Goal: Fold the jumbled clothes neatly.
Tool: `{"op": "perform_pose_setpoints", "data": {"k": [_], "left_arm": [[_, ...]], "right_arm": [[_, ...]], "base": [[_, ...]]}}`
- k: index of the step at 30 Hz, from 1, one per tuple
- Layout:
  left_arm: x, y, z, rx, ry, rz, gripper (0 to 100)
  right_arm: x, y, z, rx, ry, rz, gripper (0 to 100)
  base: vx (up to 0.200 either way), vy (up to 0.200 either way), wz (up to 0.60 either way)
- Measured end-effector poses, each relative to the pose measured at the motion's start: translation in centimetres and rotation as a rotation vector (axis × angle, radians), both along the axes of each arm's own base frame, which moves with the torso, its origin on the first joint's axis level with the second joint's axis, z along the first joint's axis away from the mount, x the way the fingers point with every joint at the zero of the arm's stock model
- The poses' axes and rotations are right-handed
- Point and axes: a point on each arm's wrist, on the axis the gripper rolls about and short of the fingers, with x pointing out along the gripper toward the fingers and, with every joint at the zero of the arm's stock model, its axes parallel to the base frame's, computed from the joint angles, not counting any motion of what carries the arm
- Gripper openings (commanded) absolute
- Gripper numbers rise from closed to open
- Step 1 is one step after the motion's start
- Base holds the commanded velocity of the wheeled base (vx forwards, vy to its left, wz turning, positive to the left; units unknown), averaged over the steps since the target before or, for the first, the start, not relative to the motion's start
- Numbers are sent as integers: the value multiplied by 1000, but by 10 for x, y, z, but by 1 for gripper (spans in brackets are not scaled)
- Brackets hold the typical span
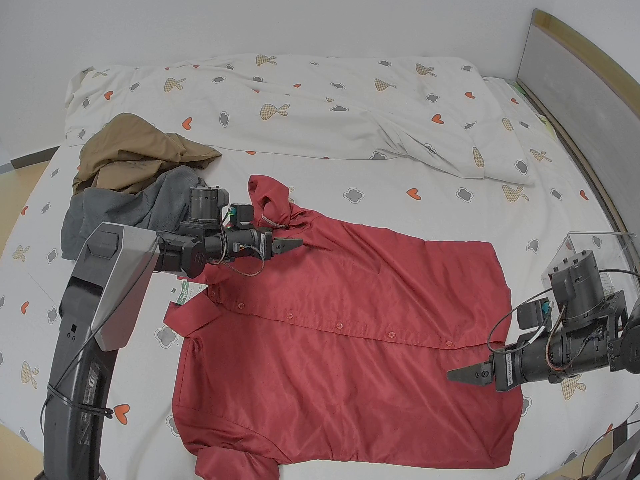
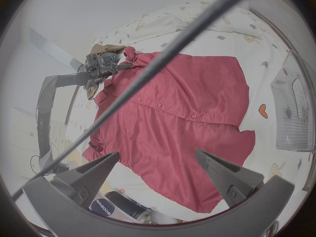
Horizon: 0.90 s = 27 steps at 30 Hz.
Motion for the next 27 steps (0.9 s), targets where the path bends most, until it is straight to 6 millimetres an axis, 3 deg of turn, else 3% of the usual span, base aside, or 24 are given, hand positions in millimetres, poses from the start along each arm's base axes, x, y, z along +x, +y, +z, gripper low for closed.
{"op": "perform_pose_setpoints", "data": {"k": [5,10,14,21,27], "left_arm": [[-2,-1,19,-10,-37,-9,100],[-12,1,70,-8,-180,-53,100],[-22,3,91,-4,-248,-82,100],[-49,8,76,0,-230,-138,100],[-89,18,60,6,-138,-154,100]], "right_arm": [[0,0,1,1,-2,-1,100],[-1,0,0,1,-2,0,100],[-1,-1,0,1,-2,0,100],[-1,-1,1,1,-3,-4,100],[8,-7,3,6,-9,-42,100]], "base": [[0,0,0],[0,0,0],[0,0,0],[0,0,0],[0,0,0]]}}
